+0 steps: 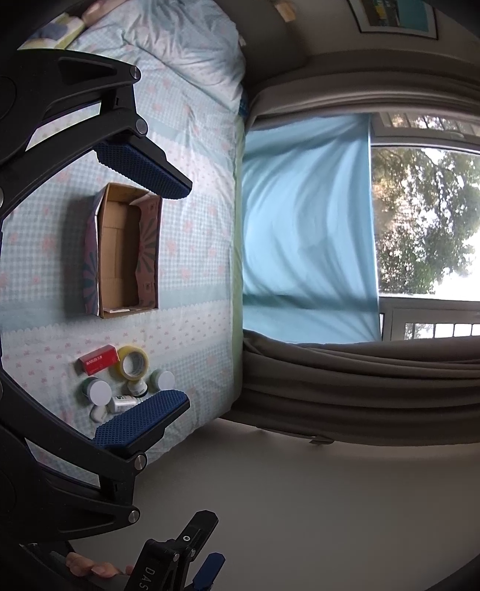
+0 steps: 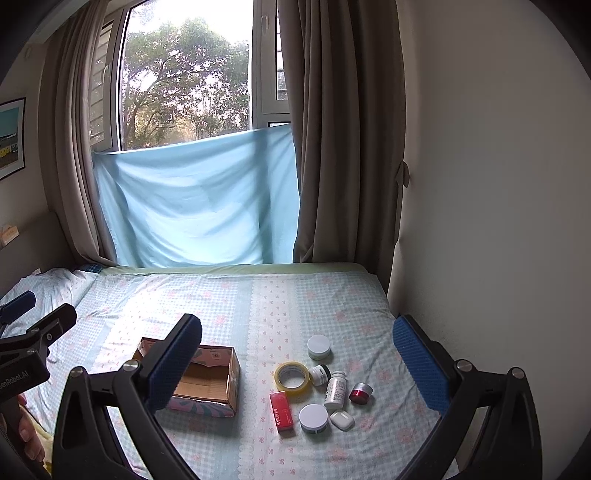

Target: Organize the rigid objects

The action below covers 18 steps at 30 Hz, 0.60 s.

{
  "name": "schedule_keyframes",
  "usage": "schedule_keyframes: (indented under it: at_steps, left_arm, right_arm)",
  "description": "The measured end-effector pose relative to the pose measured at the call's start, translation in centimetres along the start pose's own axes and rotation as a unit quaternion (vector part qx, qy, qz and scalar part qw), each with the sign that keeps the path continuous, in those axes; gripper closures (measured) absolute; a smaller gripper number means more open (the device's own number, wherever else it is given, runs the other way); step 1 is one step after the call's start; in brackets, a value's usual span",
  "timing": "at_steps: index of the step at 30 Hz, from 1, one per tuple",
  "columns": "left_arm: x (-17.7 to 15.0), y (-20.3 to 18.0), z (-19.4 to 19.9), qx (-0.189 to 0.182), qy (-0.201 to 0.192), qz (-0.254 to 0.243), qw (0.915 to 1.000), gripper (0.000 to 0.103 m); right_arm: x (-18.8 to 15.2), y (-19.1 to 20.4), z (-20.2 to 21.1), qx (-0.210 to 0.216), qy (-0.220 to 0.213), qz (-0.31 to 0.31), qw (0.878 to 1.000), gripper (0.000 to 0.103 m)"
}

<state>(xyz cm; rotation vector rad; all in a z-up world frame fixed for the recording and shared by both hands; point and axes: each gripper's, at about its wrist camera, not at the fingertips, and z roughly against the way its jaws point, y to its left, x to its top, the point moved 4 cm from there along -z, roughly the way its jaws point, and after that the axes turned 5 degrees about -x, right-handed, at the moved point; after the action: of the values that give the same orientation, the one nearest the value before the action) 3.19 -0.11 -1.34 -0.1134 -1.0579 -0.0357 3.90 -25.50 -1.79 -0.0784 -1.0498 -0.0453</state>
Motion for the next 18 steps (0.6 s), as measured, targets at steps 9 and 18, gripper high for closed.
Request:
schedule_keyframes:
  at_steps: [9,18]
  left_arm:
    - [0.1,0.1,-0.9,-0.003,0.009,0.005,0.9999,0.0]
    - [-0.1,-0.5,-2.3,-0.011,0.027,0.006,0.9996,0.0]
  right_arm:
    - [0.0,0.0,-0.5,-0.004,0.001,-0.004,1.0,0.0]
    - [0.0,-0.4,-1.3,-0.005,0.008,-0.009,1.0,0.0]
